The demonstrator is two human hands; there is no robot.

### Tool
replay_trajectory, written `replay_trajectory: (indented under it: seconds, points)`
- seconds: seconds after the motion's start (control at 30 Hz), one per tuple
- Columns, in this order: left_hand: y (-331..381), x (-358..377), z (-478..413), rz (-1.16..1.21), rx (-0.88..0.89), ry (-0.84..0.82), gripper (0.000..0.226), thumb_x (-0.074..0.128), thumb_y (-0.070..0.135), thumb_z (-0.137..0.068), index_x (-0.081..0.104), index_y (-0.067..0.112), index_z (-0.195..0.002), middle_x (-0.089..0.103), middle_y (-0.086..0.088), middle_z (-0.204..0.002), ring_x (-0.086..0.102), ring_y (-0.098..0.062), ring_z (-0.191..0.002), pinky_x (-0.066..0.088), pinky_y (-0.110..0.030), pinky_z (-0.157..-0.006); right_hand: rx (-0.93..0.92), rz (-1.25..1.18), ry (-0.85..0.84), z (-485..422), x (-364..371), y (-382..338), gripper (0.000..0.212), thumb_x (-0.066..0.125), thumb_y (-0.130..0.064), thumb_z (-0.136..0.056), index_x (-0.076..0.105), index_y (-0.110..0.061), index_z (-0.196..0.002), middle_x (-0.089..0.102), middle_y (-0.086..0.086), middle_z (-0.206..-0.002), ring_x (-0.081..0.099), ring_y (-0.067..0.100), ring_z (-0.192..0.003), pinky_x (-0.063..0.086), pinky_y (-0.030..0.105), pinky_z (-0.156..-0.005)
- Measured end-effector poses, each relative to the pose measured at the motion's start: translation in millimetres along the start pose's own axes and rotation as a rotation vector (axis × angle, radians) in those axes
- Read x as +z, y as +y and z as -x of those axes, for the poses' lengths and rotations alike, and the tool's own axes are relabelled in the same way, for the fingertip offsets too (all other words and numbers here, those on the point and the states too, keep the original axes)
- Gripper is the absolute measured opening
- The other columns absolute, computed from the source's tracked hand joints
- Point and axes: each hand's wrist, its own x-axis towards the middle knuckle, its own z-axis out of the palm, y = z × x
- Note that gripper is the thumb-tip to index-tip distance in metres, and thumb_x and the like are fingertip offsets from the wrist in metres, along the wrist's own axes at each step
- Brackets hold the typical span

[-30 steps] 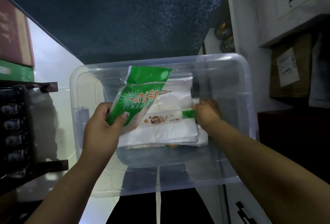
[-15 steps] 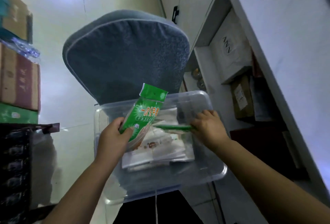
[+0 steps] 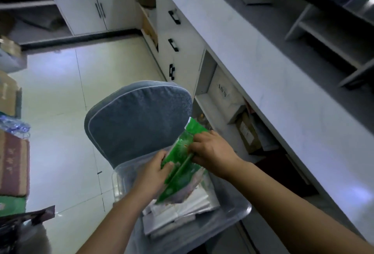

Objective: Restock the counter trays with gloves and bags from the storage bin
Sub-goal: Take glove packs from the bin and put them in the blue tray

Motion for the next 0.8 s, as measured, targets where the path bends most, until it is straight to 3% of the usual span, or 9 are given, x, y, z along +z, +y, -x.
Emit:
replay_trajectory:
  seconds: [0.03,0.1,0.2,0.27,0.4,0.53,0.63,0.8]
  points:
    - [-1,3,2,0.013,0.006,-0.035,0.006,0.054,0.027,-0.091,0.052,0.028,-0.085,0.063,-0.004,-0.083,0.061,-0.025,-0.082,0.05,-0.047,-0.079,0.026,-0.02,0.001,1,1,-1,0.015,0.076,-0.017,-0.061,0.068,-0.013,-0.074,0.062,0.008,-0.073,0.062,0.029,-0.071,0.044,0.034,-0.064]
    - [-5,10,5,0.01,0.01,-0.078,0.023,0.048,0.05,-0.085,0.051,0.028,-0.088,0.064,-0.002,-0.084,0.061,-0.022,-0.082,0.049,-0.05,-0.077,0.069,-0.044,0.021,6,6,-2,0.015,0.075,-0.017,-0.063,0.067,-0.013,-0.075,0.063,0.007,-0.075,0.062,0.029,-0.073,0.045,0.036,-0.066]
    - [-5,25,9,-0.104,-0.003,-0.127,0.045,0.049,0.073,-0.062,0.044,0.037,-0.088,0.062,0.01,-0.081,0.059,-0.007,-0.073,0.045,-0.033,-0.06,0.131,-0.031,0.05,19,15,-2,0.017,0.077,-0.018,-0.061,0.066,-0.014,-0.074,0.064,0.006,-0.073,0.063,0.028,-0.071,0.045,0.035,-0.066]
    - [-2,34,12,-0.173,-0.002,-0.112,0.044,0.059,0.065,-0.054,0.041,0.042,-0.087,0.059,0.016,-0.076,0.052,0.006,-0.065,0.034,-0.023,-0.05,0.185,-0.015,0.042,29,19,0,0.017,0.075,-0.021,-0.064,0.066,-0.015,-0.077,0.065,0.005,-0.076,0.063,0.027,-0.075,0.039,0.033,-0.069]
    - [7,51,13,-0.167,0.033,-0.11,0.027,0.065,0.033,-0.066,0.045,0.039,-0.085,0.057,0.015,-0.068,0.054,-0.003,-0.063,0.041,-0.025,-0.054,0.278,0.039,0.088,54,18,5,0.024,0.073,-0.027,-0.068,0.067,-0.018,-0.09,0.066,0.004,-0.086,0.062,0.027,-0.084,0.04,0.035,-0.075]
    - [20,65,12,-0.046,0.062,-0.135,0.022,0.065,0.036,-0.067,0.052,0.034,-0.084,0.065,0.01,-0.073,0.06,-0.003,-0.069,0.048,-0.031,-0.062,0.541,0.113,0.305,90,9,11,0.07,0.079,-0.032,-0.066,0.048,-0.021,-0.128,0.058,0.007,-0.124,0.048,0.028,-0.112,0.042,0.043,-0.093]
    - [40,76,13,0.002,0.078,-0.14,0.023,0.07,0.031,-0.072,0.051,0.038,-0.082,0.066,0.009,-0.076,0.062,-0.006,-0.072,0.049,-0.032,-0.063,0.775,-0.058,0.449,128,3,20,0.077,0.078,-0.028,-0.07,0.04,-0.016,-0.136,0.048,0.009,-0.134,0.04,0.028,-0.12,0.035,0.043,-0.102]
    - [87,108,25,0.178,0.098,-0.194,0.023,0.07,0.017,-0.078,0.054,0.031,-0.087,0.068,0.003,-0.087,0.067,-0.016,-0.081,0.054,-0.037,-0.07,1.071,-0.444,0.478,203,8,21,0.075,0.072,-0.023,-0.08,0.03,-0.014,-0.142,0.039,0.005,-0.139,0.042,0.018,-0.123,0.039,0.036,-0.103]
